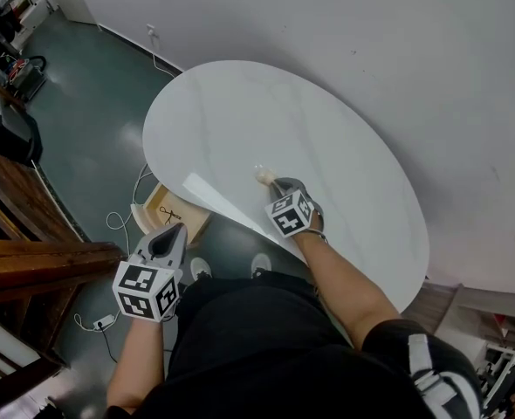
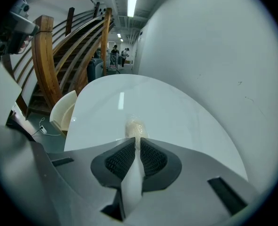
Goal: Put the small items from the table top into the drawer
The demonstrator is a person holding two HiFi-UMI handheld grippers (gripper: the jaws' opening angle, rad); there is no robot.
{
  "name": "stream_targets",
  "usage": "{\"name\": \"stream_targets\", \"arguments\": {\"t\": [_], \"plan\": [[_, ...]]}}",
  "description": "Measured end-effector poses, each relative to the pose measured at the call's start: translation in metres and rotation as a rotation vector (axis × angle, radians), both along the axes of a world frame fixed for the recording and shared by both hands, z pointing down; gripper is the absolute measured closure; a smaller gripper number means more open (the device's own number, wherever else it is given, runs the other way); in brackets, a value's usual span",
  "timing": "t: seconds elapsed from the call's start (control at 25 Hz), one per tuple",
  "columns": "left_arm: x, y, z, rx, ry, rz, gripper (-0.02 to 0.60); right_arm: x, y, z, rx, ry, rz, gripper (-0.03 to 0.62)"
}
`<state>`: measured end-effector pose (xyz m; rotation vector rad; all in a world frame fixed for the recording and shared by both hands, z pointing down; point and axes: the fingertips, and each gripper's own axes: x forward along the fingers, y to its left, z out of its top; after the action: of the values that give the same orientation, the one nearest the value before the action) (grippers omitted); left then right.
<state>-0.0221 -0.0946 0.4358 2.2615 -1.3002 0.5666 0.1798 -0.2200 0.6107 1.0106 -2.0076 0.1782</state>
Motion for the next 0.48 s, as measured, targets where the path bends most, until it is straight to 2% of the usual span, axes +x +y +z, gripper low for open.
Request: {"name": "stream_targets", "arguments": {"t": [0.2, 0.48], "plan": [[-0.004, -0.001, -0.001, 0.002, 0.008, 0.010, 0.566, -0.003, 0.004, -0.015, -0.020, -0.080, 0.040, 0.571], [-0.009, -0.007, 0.001, 0.003, 0.017, 0.029, 0.566, -0.009, 0.019, -0.047, -0.044, -0.254, 0.114, 0.577]]}}
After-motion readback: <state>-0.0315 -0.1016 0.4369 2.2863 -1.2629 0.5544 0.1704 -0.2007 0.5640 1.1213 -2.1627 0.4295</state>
